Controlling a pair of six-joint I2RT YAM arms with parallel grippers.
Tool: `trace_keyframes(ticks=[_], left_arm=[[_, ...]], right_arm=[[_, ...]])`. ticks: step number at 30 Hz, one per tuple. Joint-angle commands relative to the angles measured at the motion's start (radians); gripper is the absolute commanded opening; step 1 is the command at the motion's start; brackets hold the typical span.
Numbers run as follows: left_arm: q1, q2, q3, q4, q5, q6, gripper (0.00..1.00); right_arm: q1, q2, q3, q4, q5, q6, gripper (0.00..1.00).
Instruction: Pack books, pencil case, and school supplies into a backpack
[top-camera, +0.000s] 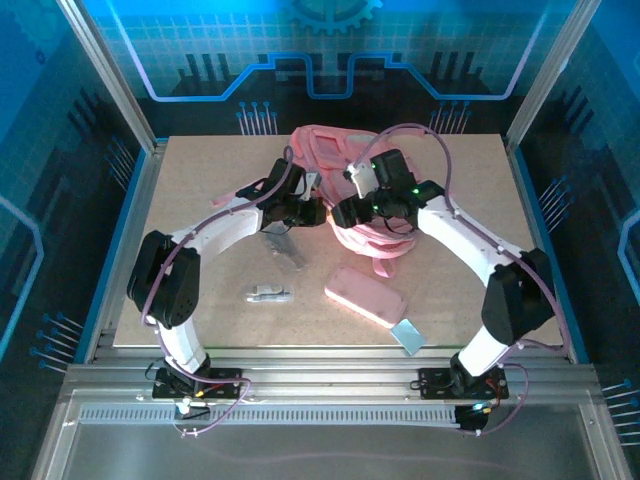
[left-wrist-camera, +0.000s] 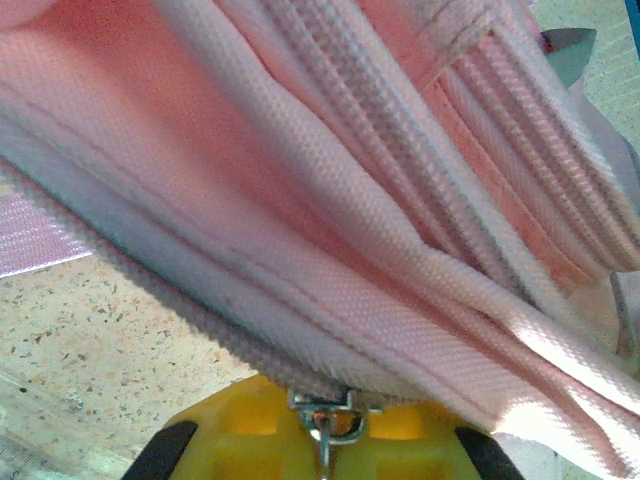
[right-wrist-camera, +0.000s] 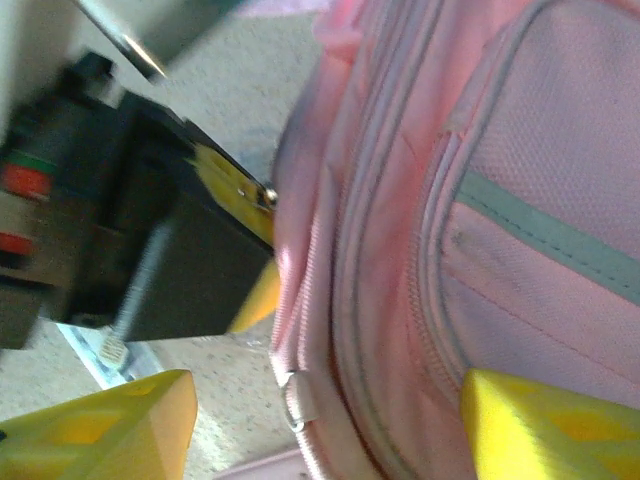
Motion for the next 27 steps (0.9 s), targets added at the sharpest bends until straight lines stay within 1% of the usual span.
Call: trace_keyframes(ticks=[1,3,4,5,7,9,10,13,17,21,23,27], left_arm=[[0.008,-0.079,0.031,0.043,0.051,-0.020,0.00],[0.008,-0.081,0.033,0.041,0.050,-0.018,0.00],[0.009,-0.082,0.034,0.039,0.047,-0.013,0.00],[0.008,-0.079,0.037,0.032,0.039,-0.004,0.00],[0.013,-0.076,0.042,0.014,0.011,0.019,0.00],[0.031,-0.070,0.046,-0.004,0.007,0.034,0.00],[0.044,-0.070,0.048,-0.012,0.022,0.038,0.00],[0.071,-0.073,0.052,-0.041,0.061,0.060,0.00],[0.088,-0.075,0.087,-0.128,0.017,0.157,0.00],[0.183,-0.051,0.087,-0.094,-0.017,0.214,0.00],[0.239,-0.014,0.116,-0.096,-0.032,0.231,0.00],[0.294,0.054,0.196,-0.137,0.013,0.292,0.00]], right_arm=[[0.032,0.043,0.028,-0.040,0.048,-0.105,0.70],[0.053,0.068,0.027,-0.038,0.058,-0.121,0.65],[0.065,0.080,0.025,-0.036,0.085,-0.122,0.54],[0.073,0.086,0.018,-0.033,0.107,-0.124,0.32],[0.080,0.087,0.010,-0.032,0.142,-0.122,0.00],[0.081,0.078,-0.007,-0.037,0.188,-0.131,0.00],[0.083,0.067,-0.020,-0.032,0.227,-0.134,0.00],[0.085,0.023,-0.057,-0.011,0.282,-0.140,0.00],[0.095,-0.018,-0.080,-0.021,0.271,-0.151,0.00],[0.137,-0.039,-0.124,-0.045,0.280,-0.165,0.00],[0.146,-0.053,-0.156,-0.052,0.285,-0.159,0.00],[0.146,-0.084,-0.194,-0.057,0.310,-0.158,0.00]])
